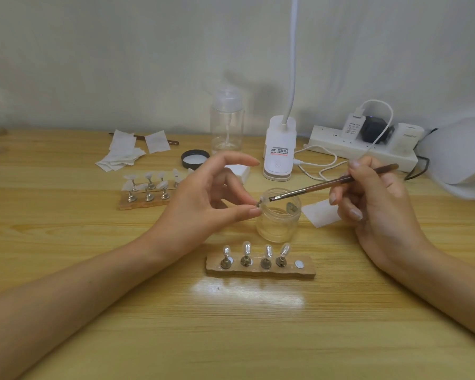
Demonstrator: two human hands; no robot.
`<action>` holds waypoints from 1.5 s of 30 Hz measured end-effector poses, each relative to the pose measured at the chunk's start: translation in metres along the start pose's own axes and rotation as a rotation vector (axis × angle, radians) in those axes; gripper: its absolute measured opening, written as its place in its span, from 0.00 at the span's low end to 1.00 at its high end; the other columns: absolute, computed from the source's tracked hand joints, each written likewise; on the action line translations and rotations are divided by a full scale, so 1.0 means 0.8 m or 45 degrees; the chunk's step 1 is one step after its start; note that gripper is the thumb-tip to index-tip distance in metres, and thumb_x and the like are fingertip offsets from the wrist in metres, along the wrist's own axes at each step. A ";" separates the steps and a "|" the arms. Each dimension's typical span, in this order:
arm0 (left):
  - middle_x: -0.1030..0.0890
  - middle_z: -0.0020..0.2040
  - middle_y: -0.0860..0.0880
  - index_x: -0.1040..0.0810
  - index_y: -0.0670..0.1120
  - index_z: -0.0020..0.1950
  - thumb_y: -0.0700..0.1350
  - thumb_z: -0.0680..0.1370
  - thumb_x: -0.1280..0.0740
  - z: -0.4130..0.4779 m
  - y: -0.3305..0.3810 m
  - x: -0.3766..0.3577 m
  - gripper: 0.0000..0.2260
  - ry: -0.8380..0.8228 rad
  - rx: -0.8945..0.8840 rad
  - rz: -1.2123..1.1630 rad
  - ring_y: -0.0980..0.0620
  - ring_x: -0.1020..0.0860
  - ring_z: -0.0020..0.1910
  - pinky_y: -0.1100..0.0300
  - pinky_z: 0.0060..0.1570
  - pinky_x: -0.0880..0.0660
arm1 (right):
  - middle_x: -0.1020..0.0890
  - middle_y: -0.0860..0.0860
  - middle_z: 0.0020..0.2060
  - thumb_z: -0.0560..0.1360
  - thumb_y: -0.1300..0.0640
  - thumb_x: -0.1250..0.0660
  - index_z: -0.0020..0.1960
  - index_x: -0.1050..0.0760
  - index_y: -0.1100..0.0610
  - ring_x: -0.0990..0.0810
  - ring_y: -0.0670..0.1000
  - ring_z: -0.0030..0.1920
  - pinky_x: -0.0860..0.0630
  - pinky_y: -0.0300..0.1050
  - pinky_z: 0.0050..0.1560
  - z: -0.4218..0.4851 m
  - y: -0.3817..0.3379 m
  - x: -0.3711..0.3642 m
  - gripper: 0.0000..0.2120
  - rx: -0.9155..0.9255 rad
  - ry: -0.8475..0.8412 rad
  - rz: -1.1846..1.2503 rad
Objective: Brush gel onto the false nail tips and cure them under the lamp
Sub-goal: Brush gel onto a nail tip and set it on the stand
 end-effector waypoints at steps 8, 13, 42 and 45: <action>0.17 0.39 0.50 0.24 0.50 0.65 0.44 0.69 0.24 0.001 -0.002 0.001 0.25 0.012 -0.006 0.020 0.52 0.15 0.45 0.55 0.45 0.19 | 0.20 0.54 0.27 0.80 0.53 0.39 0.38 0.31 0.53 0.37 0.45 0.19 0.38 0.33 0.22 0.000 0.002 -0.004 0.12 -0.018 -0.033 -0.003; 0.17 0.39 0.51 0.24 0.51 0.64 0.41 0.71 0.23 0.001 -0.003 0.001 0.24 0.010 -0.001 0.036 0.52 0.15 0.45 0.55 0.45 0.19 | 0.21 0.54 0.27 0.81 0.54 0.40 0.38 0.33 0.54 0.37 0.44 0.19 0.36 0.32 0.23 0.001 0.000 -0.002 0.13 0.017 -0.050 0.074; 0.16 0.40 0.50 0.23 0.49 0.64 0.45 0.69 0.24 0.001 -0.002 0.001 0.24 0.039 0.008 0.071 0.52 0.15 0.45 0.47 0.49 0.19 | 0.19 0.53 0.28 0.75 0.46 0.36 0.40 0.31 0.55 0.36 0.44 0.19 0.36 0.33 0.23 0.004 0.002 -0.004 0.13 -0.054 -0.020 -0.016; 0.16 0.39 0.50 0.23 0.49 0.64 0.46 0.69 0.24 0.001 -0.002 0.001 0.24 0.038 0.013 0.076 0.52 0.15 0.45 0.47 0.50 0.19 | 0.20 0.53 0.28 0.74 0.47 0.35 0.39 0.32 0.54 0.36 0.44 0.19 0.36 0.33 0.23 0.006 0.002 -0.001 0.12 -0.047 0.005 0.011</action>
Point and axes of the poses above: each hand's wrist, its own z-axis towards the middle knuckle, its own x-axis out of the back of the hand, y = z × x, the point moved 5 cm from there along z, towards the middle knuckle
